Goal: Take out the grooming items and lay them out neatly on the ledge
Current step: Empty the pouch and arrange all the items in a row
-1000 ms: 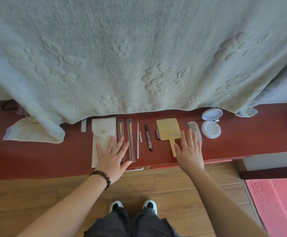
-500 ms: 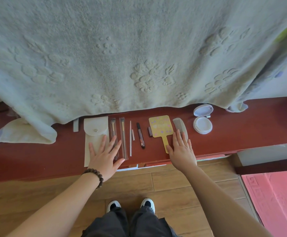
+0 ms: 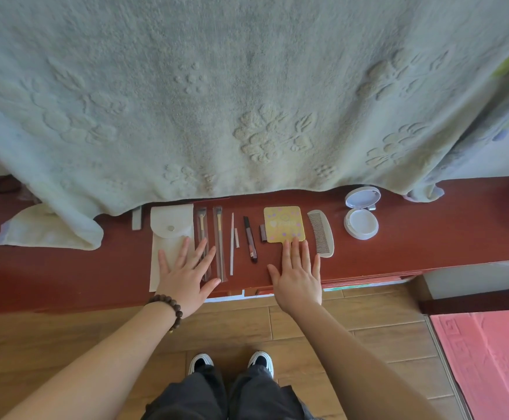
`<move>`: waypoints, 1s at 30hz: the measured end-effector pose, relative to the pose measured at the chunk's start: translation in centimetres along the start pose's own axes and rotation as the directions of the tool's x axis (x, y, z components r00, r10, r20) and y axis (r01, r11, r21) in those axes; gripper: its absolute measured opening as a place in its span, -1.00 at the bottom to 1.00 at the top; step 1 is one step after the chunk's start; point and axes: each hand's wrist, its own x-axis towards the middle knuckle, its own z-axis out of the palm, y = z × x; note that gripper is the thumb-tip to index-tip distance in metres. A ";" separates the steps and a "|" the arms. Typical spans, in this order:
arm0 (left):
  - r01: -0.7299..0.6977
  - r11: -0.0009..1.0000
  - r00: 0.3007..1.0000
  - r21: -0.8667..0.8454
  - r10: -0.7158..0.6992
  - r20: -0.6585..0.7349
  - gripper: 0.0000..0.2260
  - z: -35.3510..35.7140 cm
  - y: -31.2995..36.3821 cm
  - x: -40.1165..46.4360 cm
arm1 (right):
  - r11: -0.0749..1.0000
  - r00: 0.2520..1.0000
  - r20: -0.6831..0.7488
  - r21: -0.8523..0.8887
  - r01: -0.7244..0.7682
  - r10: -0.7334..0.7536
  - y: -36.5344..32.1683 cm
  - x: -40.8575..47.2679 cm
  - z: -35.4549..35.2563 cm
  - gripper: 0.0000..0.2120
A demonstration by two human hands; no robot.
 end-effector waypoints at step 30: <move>0.193 0.964 0.973 -0.183 -0.212 -0.091 -0.22 0.3 -0.5 -0.8 | 0.881 0.927 -0.251 0.451 -0.142 0.278 12.5 6.4 -4.3 -0.45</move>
